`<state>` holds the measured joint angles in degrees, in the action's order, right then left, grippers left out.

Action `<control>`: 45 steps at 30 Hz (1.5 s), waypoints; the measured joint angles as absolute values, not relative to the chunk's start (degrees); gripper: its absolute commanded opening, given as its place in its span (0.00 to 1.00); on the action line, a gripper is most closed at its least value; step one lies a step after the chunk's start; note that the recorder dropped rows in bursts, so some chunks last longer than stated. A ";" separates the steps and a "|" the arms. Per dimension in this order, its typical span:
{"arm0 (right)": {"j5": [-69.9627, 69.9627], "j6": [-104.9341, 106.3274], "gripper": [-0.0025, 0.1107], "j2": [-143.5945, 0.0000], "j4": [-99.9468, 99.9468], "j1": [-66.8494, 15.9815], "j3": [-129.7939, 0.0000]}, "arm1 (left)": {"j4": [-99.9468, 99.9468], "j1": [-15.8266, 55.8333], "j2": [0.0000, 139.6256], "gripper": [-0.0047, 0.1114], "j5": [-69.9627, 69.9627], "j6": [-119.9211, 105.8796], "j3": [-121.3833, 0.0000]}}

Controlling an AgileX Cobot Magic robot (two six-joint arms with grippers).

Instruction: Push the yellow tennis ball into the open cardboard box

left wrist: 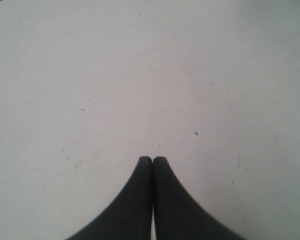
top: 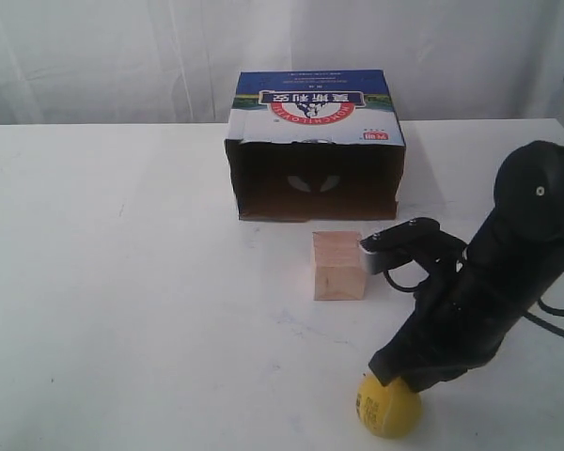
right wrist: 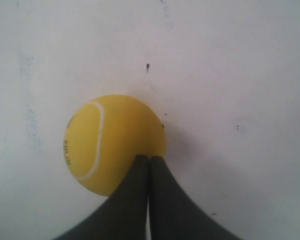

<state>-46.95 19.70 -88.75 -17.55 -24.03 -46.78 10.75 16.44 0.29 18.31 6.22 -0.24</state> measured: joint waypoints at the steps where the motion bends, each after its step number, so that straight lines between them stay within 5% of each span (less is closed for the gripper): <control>1: -46.95 20.17 0.02 -88.75 -18.33 -24.03 -46.78 | 10.75 16.44 0.29 0.04 18.31 6.22 -0.24; 45: -31.05 29.12 0.02 -98.48 -33.48 -30.85 -53.53 | 10.75 16.44 0.29 0.04 18.31 6.22 -0.24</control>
